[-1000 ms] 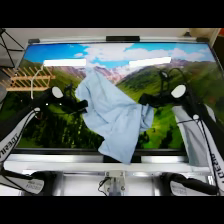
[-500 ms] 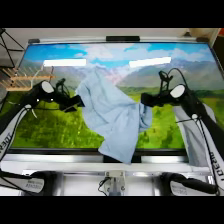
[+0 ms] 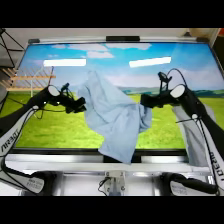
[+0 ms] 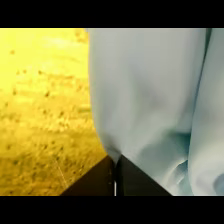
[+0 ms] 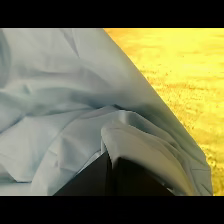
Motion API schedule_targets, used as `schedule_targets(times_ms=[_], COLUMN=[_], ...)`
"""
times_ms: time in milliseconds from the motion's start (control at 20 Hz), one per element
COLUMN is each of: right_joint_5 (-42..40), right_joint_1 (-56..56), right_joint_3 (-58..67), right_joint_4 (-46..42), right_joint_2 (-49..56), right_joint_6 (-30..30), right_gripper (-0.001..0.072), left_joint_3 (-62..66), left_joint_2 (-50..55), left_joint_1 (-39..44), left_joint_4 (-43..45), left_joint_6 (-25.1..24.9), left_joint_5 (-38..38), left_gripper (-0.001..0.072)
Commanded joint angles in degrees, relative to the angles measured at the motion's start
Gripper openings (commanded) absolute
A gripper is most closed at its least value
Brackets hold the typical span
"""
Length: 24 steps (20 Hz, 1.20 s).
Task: Fold the shirts.
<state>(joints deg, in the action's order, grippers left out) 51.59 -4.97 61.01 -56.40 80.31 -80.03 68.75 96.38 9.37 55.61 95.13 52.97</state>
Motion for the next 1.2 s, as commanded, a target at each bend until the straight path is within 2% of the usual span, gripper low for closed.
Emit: schedule_targets(times_ms=[0,150,350,600,750,850,1000,1150], right_joint_5=[1.9,2.1,2.1,0.2,-0.3,-0.5,0.2,5.3], right_joint_1=[0.0,0.6,1.0,1.0,1.0,1.0,1.0,1.0], right_joint_3=[0.0,0.4,8.5,24.9,29.2,29.3,29.3,29.3], right_joint_4=[0.2,-0.7,-5.1,-6.3,-6.3,-6.8,-8.2,-13.1], right_joint_2=[-0.7,-5.9,-19.3,-36.7,-45.0,-48.7,-50.1,-47.9], right_joint_6=[0.2,1.5,5.6,6.2,5.7,4.1,0.9,-0.9], right_gripper=[0.0053,0.0053,0.0053,0.0052,0.0052,0.0053,0.0053,0.0052], left_joint_3=[1.2,4.8,15.1,32.9,36.1,36.1,36.0,33.9], left_joint_2=[0.2,-6.4,-24.0,-45.5,-55.1,-58.5,-58.7,-56.4], left_joint_1=[1.7,1.3,1.2,1.2,1.2,1.2,1.2,1.2], left_joint_4=[-1.4,4.0,17.0,18.4,19.3,20.7,22.1,26.1], left_joint_6=[-2.1,-4.7,-6.4,-6.4,-6.4,-4.9,-3.8,-3.8], left_joint_5=[-4.5,-3.8,-1.0,-4.3,-9.0,-8.3,-2.4,1.8], left_gripper=[0.0025,0.0023,0.0023,0.0023,0.0023,0.0023,0.0024,0.0024])
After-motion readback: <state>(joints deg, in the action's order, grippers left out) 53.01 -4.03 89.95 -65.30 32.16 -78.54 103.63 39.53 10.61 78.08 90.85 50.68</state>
